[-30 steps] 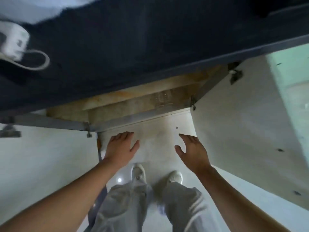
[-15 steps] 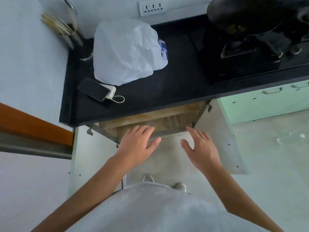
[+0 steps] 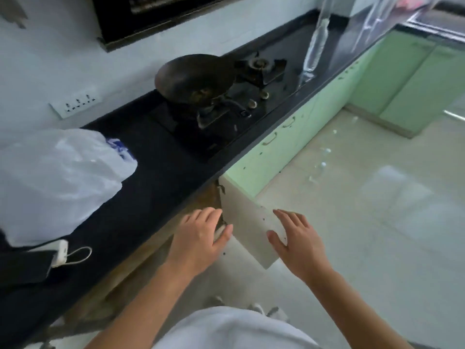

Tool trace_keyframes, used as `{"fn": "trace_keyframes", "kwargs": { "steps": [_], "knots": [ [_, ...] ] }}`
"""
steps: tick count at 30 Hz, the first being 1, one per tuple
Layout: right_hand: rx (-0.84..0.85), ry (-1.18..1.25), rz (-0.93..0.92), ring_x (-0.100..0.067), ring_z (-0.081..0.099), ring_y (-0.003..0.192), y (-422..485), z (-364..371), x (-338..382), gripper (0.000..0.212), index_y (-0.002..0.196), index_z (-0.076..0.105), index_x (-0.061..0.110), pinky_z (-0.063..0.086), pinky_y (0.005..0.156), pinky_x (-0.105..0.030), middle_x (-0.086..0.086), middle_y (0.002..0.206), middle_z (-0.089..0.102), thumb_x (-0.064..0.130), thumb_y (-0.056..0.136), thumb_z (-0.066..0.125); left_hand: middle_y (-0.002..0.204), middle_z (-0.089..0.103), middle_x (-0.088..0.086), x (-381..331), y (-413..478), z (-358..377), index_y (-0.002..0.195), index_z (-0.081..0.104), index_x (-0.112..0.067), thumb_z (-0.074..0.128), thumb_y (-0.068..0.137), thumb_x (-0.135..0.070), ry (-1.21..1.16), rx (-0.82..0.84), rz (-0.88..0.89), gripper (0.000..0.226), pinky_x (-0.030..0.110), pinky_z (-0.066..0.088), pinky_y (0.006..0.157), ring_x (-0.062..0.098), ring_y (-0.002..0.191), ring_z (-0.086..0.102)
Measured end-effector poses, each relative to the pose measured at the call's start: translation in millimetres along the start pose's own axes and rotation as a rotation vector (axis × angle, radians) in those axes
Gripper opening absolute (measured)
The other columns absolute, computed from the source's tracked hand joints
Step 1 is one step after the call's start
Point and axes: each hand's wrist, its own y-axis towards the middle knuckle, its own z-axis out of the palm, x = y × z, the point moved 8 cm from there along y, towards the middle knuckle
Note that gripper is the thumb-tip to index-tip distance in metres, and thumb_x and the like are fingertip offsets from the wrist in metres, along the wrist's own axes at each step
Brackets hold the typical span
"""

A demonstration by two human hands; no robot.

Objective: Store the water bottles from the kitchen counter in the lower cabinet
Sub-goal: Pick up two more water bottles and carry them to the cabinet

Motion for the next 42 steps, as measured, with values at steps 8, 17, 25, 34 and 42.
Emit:
{"fn": "trace_keyframes", "kwargs": {
  "steps": [8, 17, 25, 34, 42],
  "knots": [
    [-0.201, -0.009, 0.544, -0.018, 0.052, 0.127, -134, -19, -88, 0.053, 0.142, 0.055, 0.017, 0.048, 0.1, -0.035, 0.005, 0.136, 0.062, 0.045, 0.098, 0.056, 0.11, 0.07, 0.0, -115, 56, 43, 0.118, 0.066, -0.017, 0.039, 0.098, -0.057, 0.034, 0.132, 0.533, 0.053, 0.038, 0.052, 0.083, 0.023, 0.097, 0.067],
    [-0.365, 0.01, 0.865, -0.021, 0.059, 0.123, -260, -39, -164, 0.053, 0.138, 0.058, 0.015, 0.052, 0.101, -0.039, 0.0, 0.132, 0.065, 0.043, 0.094, 0.064, 0.112, 0.072, 0.003, -274, 43, 82, 0.119, 0.069, -0.013, 0.045, 0.097, -0.055, 0.001, 0.061, 0.936, 0.053, 0.039, 0.05, 0.077, 0.027, 0.093, 0.068],
    [-0.35, -0.025, 0.795, -0.022, 0.058, 0.121, -237, -66, -243, 0.059, 0.137, 0.058, 0.013, 0.053, 0.097, -0.04, 0.0, 0.13, 0.065, 0.052, 0.093, 0.046, 0.115, 0.073, 0.005, -322, 57, 102, 0.119, 0.07, -0.013, 0.041, 0.099, -0.054, 0.037, 0.025, 0.815, 0.054, 0.04, 0.053, 0.08, 0.026, 0.097, 0.069],
    [-0.334, -0.035, 0.577, -0.023, 0.061, 0.116, -137, -94, -285, 0.057, 0.131, 0.062, 0.012, 0.053, 0.094, -0.038, -0.001, 0.126, 0.067, 0.05, 0.092, 0.047, 0.114, 0.072, 0.003, -329, 110, 108, 0.115, 0.071, -0.016, 0.042, 0.099, -0.054, 0.101, 0.018, 0.721, 0.05, 0.038, 0.05, 0.08, 0.024, 0.097, 0.068],
    [-0.316, -0.128, 0.57, -0.024, 0.06, 0.117, -77, -114, -364, 0.053, 0.129, 0.063, 0.012, 0.053, 0.094, -0.039, -0.001, 0.127, 0.067, 0.048, 0.092, 0.051, 0.113, 0.072, 0.006, -372, 224, 142, 0.114, 0.07, -0.013, 0.044, 0.099, -0.053, 0.092, -0.004, 0.769, 0.05, 0.041, 0.048, 0.08, 0.028, 0.095, 0.066]
  ]
}}
